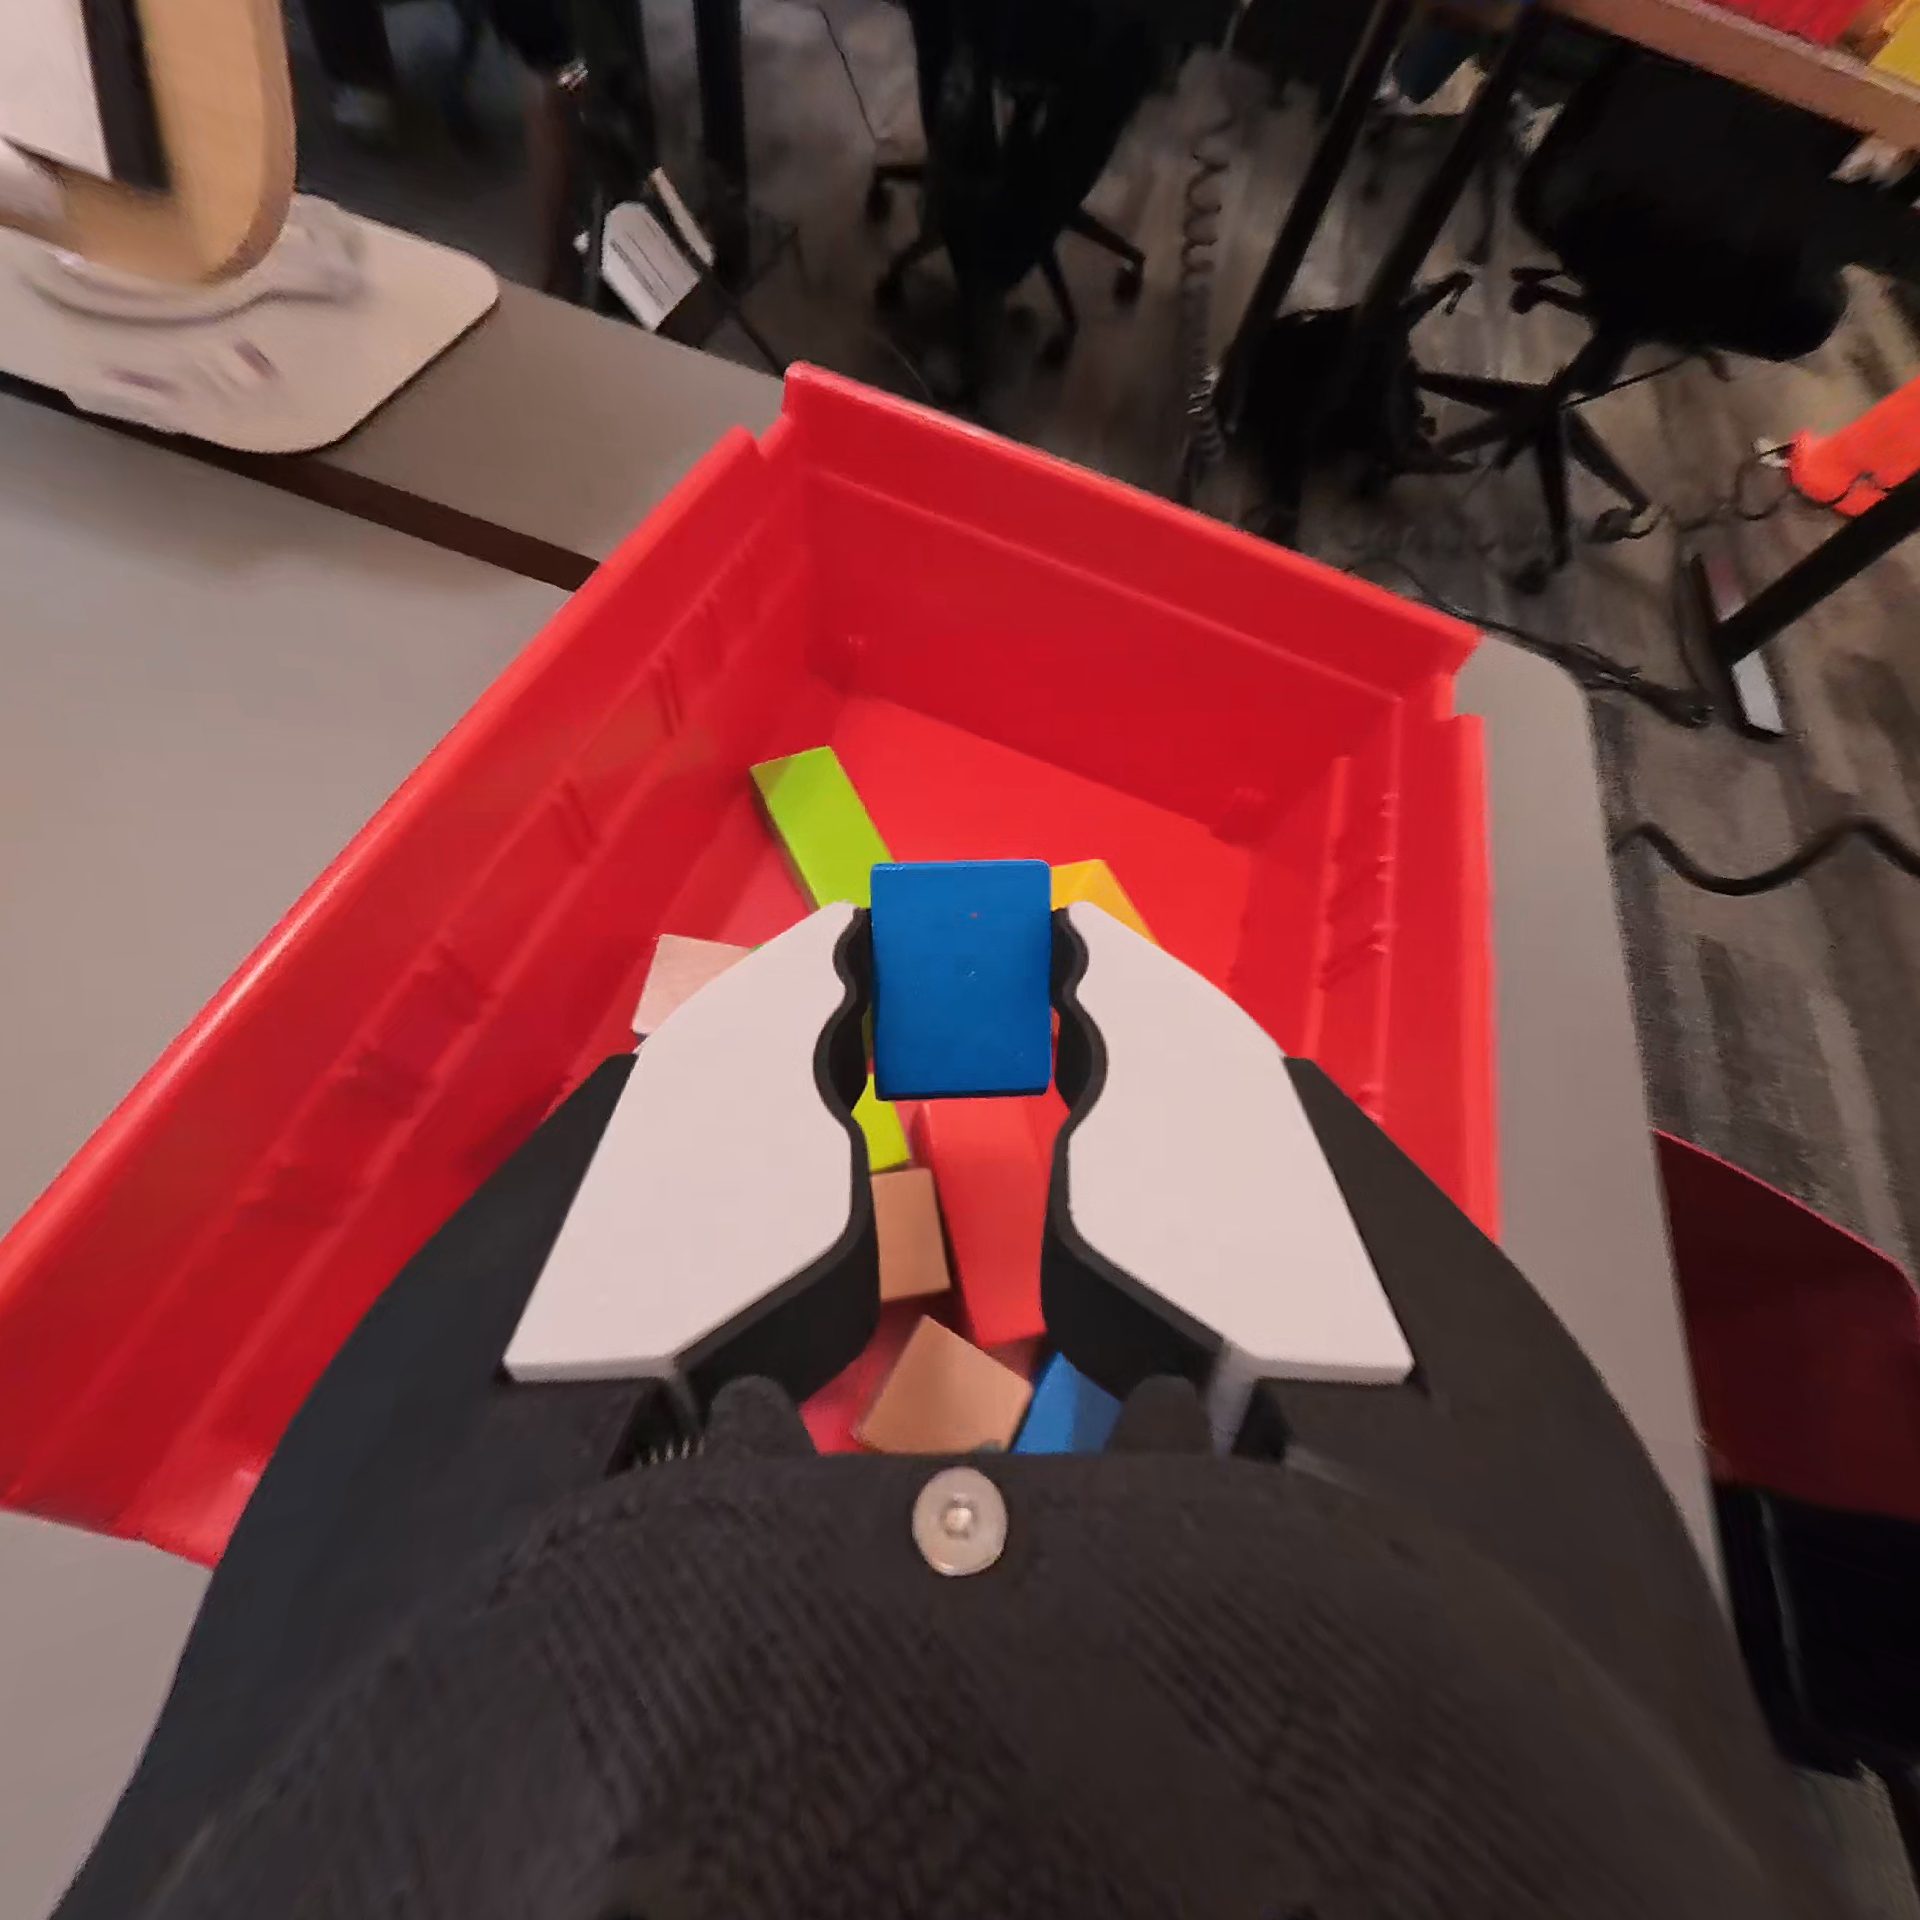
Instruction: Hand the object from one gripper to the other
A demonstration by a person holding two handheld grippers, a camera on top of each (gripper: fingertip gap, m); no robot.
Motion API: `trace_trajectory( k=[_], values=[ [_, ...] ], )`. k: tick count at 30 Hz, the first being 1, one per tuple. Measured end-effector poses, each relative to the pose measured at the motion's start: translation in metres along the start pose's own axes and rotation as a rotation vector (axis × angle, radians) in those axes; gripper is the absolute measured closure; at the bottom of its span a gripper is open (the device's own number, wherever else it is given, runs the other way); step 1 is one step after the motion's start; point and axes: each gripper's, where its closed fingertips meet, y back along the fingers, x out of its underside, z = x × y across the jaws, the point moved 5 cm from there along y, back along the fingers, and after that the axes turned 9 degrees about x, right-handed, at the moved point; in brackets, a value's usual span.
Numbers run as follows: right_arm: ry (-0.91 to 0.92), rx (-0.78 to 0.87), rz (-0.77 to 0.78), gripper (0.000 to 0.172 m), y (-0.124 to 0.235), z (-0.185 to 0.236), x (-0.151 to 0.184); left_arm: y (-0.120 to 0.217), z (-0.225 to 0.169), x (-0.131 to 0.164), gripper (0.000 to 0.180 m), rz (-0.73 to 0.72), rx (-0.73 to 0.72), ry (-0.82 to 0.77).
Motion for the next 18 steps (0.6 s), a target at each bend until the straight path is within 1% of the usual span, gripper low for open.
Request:
trace_trajectory(
  k=[3,6,7,8,9,10,11,14,16,18],
  values=[
    [0.006,0.004,0.045,0.139,-0.011,0.002,0.008,-0.001,0.002,0.001,0.089,0.031,-0.010,0.023],
    [0.015,-0.027,0.064,0.138,-0.016,0.008,0.015,-0.008,0.005,0.004,0.084,0.126,-0.050,-0.010],
    [0.018,-0.029,0.047,0.128,-0.014,0.009,0.014,-0.011,0.007,0.008,0.085,0.175,-0.064,0.003],
    [0.019,-0.024,0.027,0.113,-0.011,0.010,0.012,-0.015,0.009,0.010,0.086,0.212,-0.091,0.033],
    [0.015,-0.014,0.014,0.100,-0.006,0.010,0.010,-0.019,0.011,0.011,0.083,0.217,-0.116,0.071],
    [0.006,0.003,-0.011,0.086,0.002,0.008,0.006,-0.024,0.011,0.010,0.080,0.199,-0.135,0.110],
    [-0.008,0.023,-0.047,0.079,0.013,0.007,0.003,-0.030,0.010,0.008,0.081,0.186,-0.138,0.140],
    [-0.114,0.048,-0.175,0.072,0.055,0.003,-0.003,-0.056,-0.001,0.008,0.088,0.244,-0.075,0.170],
    [-0.227,0.061,-0.259,0.069,0.086,0.002,0.001,-0.079,-0.010,0.004,0.090,0.259,-0.033,0.185],
    [-0.314,0.077,-0.360,0.067,0.115,0.003,0.007,-0.108,-0.020,-0.001,0.094,0.266,0.005,0.250]
  ],
)
